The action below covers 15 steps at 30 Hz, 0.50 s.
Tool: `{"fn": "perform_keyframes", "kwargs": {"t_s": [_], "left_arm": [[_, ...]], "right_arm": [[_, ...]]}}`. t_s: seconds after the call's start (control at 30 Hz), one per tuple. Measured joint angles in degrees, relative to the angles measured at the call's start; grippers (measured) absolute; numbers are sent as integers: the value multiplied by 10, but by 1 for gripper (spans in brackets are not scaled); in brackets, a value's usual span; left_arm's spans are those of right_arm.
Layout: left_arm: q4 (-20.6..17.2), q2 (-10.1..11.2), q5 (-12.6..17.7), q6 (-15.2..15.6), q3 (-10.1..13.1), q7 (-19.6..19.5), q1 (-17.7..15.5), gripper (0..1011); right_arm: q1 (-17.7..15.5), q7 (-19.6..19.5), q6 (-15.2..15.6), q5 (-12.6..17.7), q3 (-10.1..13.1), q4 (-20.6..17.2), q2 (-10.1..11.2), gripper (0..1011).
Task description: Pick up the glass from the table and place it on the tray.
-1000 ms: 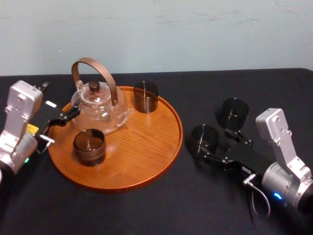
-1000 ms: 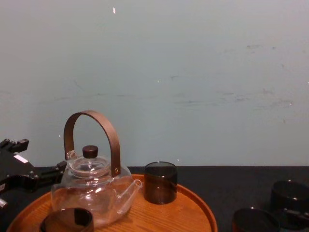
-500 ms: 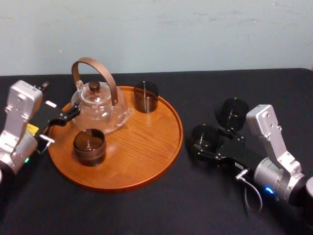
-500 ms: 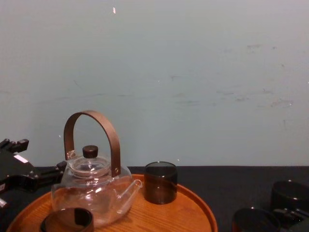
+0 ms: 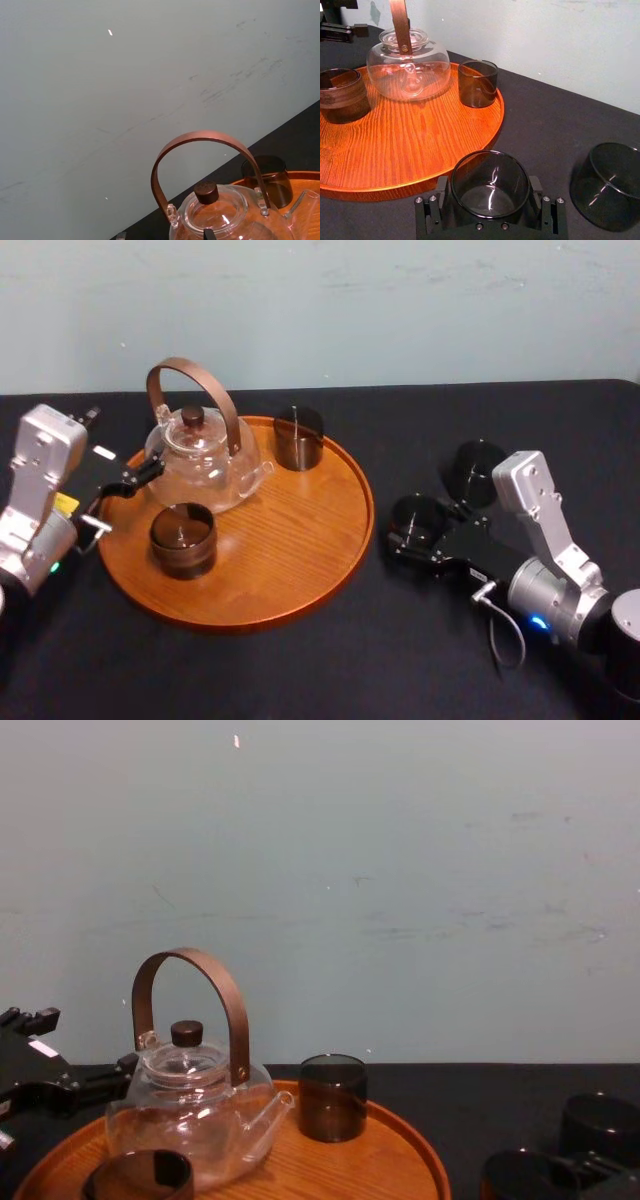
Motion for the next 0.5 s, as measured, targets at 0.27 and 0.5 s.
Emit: {"fn": "perform_keyframes", "kwargs": {"t_s": [0.27, 0.5], "left_arm": [[0, 0, 0, 0, 0, 0, 0, 1001], [0, 0, 0, 0, 0, 0, 0, 1001]], "right_arm": [[9, 11, -7, 1, -6, 11, -1, 1002], [12, 17, -12, 3, -10, 15, 0, 1002]]}}
